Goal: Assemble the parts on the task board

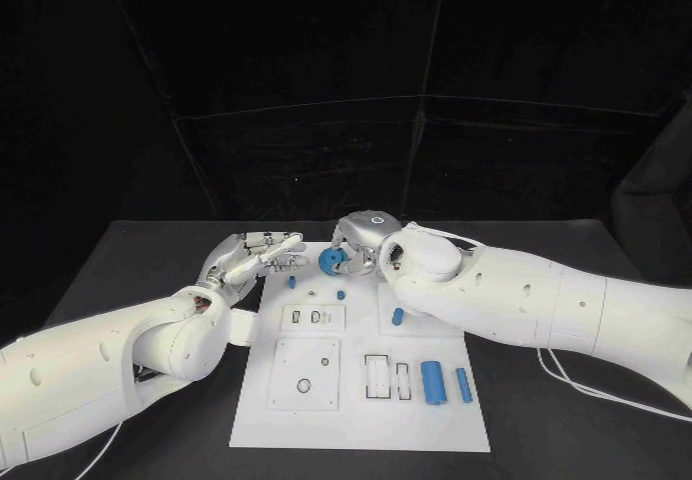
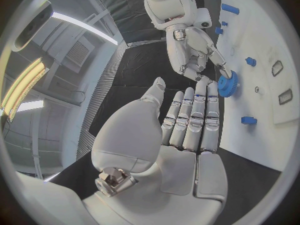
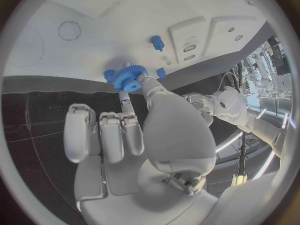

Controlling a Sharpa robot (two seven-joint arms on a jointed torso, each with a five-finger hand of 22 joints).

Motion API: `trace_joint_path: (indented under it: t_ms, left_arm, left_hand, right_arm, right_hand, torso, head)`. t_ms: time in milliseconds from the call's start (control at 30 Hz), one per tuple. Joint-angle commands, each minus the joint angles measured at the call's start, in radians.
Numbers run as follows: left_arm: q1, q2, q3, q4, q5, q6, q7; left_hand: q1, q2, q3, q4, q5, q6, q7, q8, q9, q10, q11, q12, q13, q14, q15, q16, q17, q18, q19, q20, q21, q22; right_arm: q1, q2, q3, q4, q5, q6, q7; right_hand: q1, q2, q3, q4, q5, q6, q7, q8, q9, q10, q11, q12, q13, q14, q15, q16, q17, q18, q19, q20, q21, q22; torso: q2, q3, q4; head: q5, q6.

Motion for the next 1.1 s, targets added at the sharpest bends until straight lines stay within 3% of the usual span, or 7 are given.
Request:
trace_joint_path:
  t_ms: [33,400,600,700,867,933,1100]
  left_arm:
    - [0.001,0.002,0.001,0.001,-0.005,0.011,0.005]
    - [0.001,0.003,0.001,0.0,-0.005,0.011,0.003]
    - [0.001,0.003,0.001,0.0,-0.005,0.011,0.003]
    - [0.001,0.002,0.001,0.0,-0.005,0.011,0.003]
    - [0.001,0.001,0.001,0.001,-0.005,0.011,0.002]
    - [0.001,0.001,0.001,0.0,-0.005,0.011,0.001]
    - [0.001,-0.001,0.001,0.0,-0.005,0.012,0.001]
  left_hand:
    - [-0.003,0.006,0.001,-0.007,-0.001,0.006,-0.001,-0.006,-0.001,0.01,0.0,-0.004,-0.001,0.007,0.0,-0.006,0.001,0.006,0.005,0.0,-0.006,-0.002]
    - [-0.004,0.006,0.001,-0.008,-0.001,0.007,-0.001,-0.006,-0.001,0.01,0.0,-0.005,-0.001,0.005,0.0,-0.008,0.001,0.006,0.006,0.0,-0.006,-0.002]
    - [-0.004,0.006,0.001,-0.008,-0.001,0.007,-0.001,-0.006,-0.001,0.01,0.0,-0.005,-0.001,0.005,0.0,-0.008,0.001,0.006,0.006,0.0,-0.006,-0.002]
    - [-0.004,0.006,0.001,-0.008,-0.001,0.007,-0.001,-0.006,-0.001,0.01,0.0,-0.005,-0.001,0.005,0.0,-0.008,0.001,0.006,0.006,0.0,-0.006,-0.002]
    - [-0.004,0.006,0.001,-0.008,-0.001,0.007,-0.001,-0.006,-0.001,0.01,0.0,-0.005,-0.001,0.005,0.0,-0.008,0.001,0.006,0.006,0.0,-0.006,-0.002]
    - [-0.004,0.006,0.001,-0.008,-0.001,0.007,-0.001,-0.006,-0.001,0.01,0.0,-0.005,-0.001,0.005,0.0,-0.008,0.001,0.006,0.006,0.0,-0.006,-0.002]
    - [-0.004,0.006,0.001,-0.008,-0.001,0.007,-0.001,-0.006,-0.001,0.01,0.0,-0.005,-0.001,0.005,0.0,-0.008,0.001,0.006,0.006,0.0,-0.006,-0.002]
  right_arm:
    - [0.002,0.005,0.001,-0.003,-0.018,0.043,-0.011]
    - [0.0,0.016,0.001,-0.017,-0.024,0.059,-0.021]
    - [-0.001,0.021,0.0,-0.023,-0.025,0.05,-0.027]
    - [-0.002,0.022,0.0,-0.025,-0.025,0.046,-0.03]
    - [-0.002,0.02,0.0,-0.024,-0.021,0.031,-0.029]
    - [-0.002,0.016,0.0,-0.02,-0.019,0.02,-0.028]
    - [-0.004,-0.016,0.0,0.015,-0.01,-0.045,-0.018]
  right_hand:
    - [-0.009,0.001,0.006,0.0,-0.006,-0.006,0.003,-0.005,0.002,0.104,-0.002,0.003,0.263,0.093,0.003,0.002,0.201,-0.015,0.006,0.004,0.005,0.001]
    - [-0.021,-0.014,0.011,-0.001,-0.037,-0.028,0.011,-0.02,0.001,0.104,0.005,0.003,0.263,0.092,0.009,0.001,0.197,-0.015,0.005,0.008,0.004,0.0]
    - [-0.042,-0.025,0.005,0.012,-0.131,-0.077,0.023,-0.037,0.0,0.096,0.017,-0.009,0.251,0.091,0.019,-0.001,0.193,-0.014,0.002,0.018,0.002,-0.004]
    - [-0.059,-0.045,-0.004,0.038,-0.187,-0.114,0.031,-0.038,0.0,0.079,0.024,-0.033,0.229,0.09,0.025,-0.003,0.19,-0.014,-0.001,0.024,0.0,-0.008]
    - [-0.063,-0.107,-0.043,0.154,-0.227,-0.159,0.043,-0.035,0.002,0.071,0.036,-0.045,0.217,0.089,0.036,-0.004,0.188,-0.013,-0.003,0.035,-0.001,-0.01]
    - [-0.039,-0.099,-0.097,0.198,-0.2,-0.16,0.043,-0.032,0.004,0.071,0.037,-0.045,0.217,0.089,0.038,-0.004,0.188,-0.013,-0.002,0.036,0.0,-0.009]
    - [-0.038,-0.075,-0.12,0.203,-0.165,-0.144,0.04,-0.024,0.007,0.075,0.034,-0.039,0.223,0.09,0.035,-0.003,0.19,-0.014,0.001,0.036,0.002,-0.003]
  torso:
    - [0.0,-0.001,-0.0014]
    - [-0.001,-0.0013,0.0006]
    - [0.0,-0.0008,0.0]
    - [-0.001,-0.0011,-0.0002]
    - [0.0,-0.0007,-0.0009]
    - [0.0,-0.0007,-0.001]
    - [-0.001,0.0002,-0.0018]
  head:
    - [0.0,-0.001]
    - [0.0,-0.002]
    - [0.001,-0.002]
    - [0.001,-0.002]
    - [0.003,-0.002]
    - [0.003,-0.001]
    - [0.001,0.0]
